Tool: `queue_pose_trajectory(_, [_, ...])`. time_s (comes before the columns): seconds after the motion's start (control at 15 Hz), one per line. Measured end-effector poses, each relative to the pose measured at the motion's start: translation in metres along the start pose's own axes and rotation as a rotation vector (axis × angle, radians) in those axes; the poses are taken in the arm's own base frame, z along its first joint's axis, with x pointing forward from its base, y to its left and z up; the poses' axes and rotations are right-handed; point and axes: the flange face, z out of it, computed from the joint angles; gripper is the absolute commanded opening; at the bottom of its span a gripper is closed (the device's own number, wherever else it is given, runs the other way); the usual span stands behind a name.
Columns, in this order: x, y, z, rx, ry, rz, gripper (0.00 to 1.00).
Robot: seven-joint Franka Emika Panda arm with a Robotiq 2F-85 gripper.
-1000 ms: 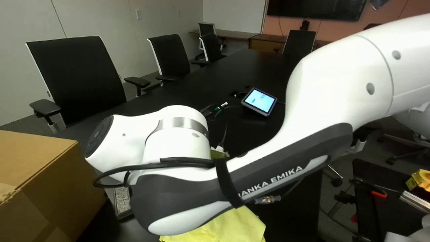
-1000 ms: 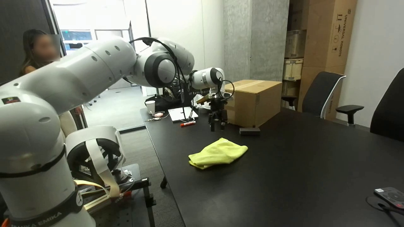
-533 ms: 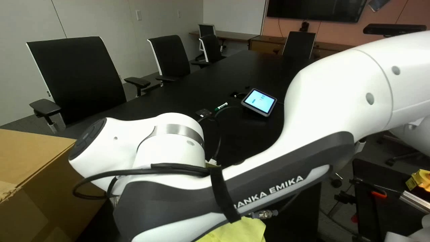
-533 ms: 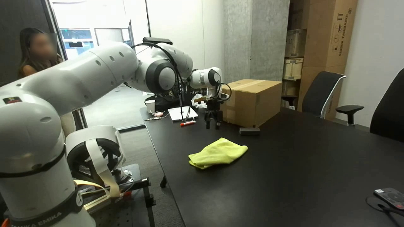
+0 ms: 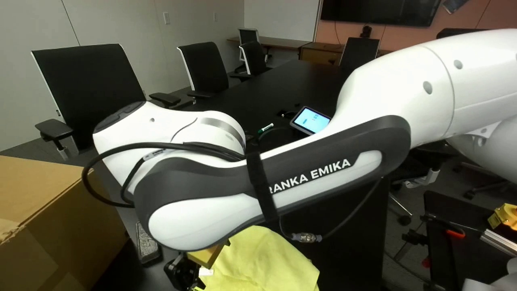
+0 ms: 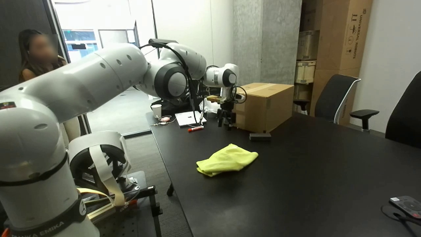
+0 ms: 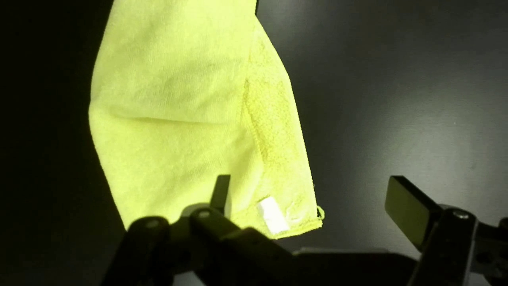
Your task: Fold the yellow towel in half from right to left.
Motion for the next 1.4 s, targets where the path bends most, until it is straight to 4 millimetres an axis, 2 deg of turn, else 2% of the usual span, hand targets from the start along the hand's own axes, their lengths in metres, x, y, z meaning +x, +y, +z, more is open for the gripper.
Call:
queue_pose_trajectory(0.2, [0.001, -0.007, 0.009, 0.004, 0.009, 0.005, 1.0])
queue_pose_trajectory(0.47, [-0.004, -0.025, 0.024, 0.0, 0.009, 0.012, 1.0])
queue_pose_trajectory(0.73, [-0.011, -0.039, 0.028, -0.011, 0.008, 0.003, 1.0])
queue_pose_trajectory(1.4, [-0.014, -0.04, 0.054, -0.032, -0.017, 0.003, 1.0])
